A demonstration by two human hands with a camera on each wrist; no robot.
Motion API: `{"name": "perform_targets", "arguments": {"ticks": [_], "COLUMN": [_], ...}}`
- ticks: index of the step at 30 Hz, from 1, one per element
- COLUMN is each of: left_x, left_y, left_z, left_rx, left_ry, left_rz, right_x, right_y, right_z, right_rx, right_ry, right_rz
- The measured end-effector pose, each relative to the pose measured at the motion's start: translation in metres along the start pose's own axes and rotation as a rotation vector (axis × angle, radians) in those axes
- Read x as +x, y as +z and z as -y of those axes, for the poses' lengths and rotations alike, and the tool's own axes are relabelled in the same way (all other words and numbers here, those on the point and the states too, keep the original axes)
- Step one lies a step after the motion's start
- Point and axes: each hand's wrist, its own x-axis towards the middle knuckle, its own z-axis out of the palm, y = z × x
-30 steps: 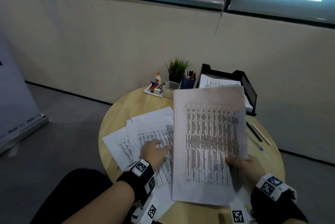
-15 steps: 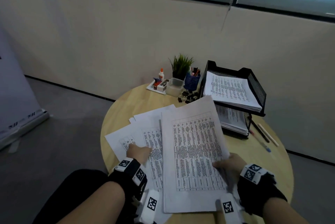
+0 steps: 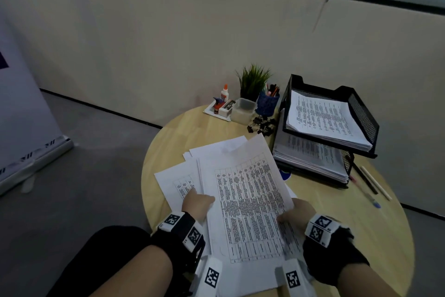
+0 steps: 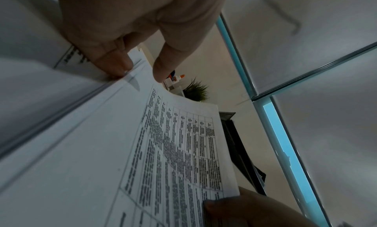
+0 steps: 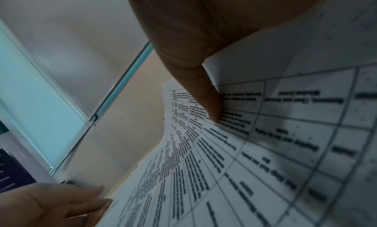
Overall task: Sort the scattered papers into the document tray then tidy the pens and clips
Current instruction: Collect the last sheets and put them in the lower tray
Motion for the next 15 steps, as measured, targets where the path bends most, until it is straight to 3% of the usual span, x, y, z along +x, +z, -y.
{"name": "perform_targets", "arguments": {"ticks": [3, 7, 9, 13, 15], "left_x": [0.001, -0.002, 0.002, 0.035, 0.025], "left_y": [-0.008, -0.03, -0.041, -0.046, -0.045], "left_z": [-0.006, -0.011, -0.01, 0.012, 0.007], "left_rx": [0.081, 0.345, 0.238, -0.209, -0.346], "left_ry": [-0.022, -0.016, -0.067, -0.068, -0.106], "left_rz": [-0.028, -0.189, -0.208, -0.21, -0.152], "right_x": [-0.001, -0.005, -0.005, -0.009, -0.011], "right_y": [0.001, -0.004, -0.008, -0.019, -0.026], "right_z": [-0.001, -0.001, -0.002, 0.001, 0.002], "right_rx": [-0.008, -0.024, 0.02, 0.11, 0.195], "right_ry": [-0.021, -0.086, -0.12, -0.19, -0.202], "right_rz": [-0.033, -0.109, -0.143, -0.174, -0.204]}}
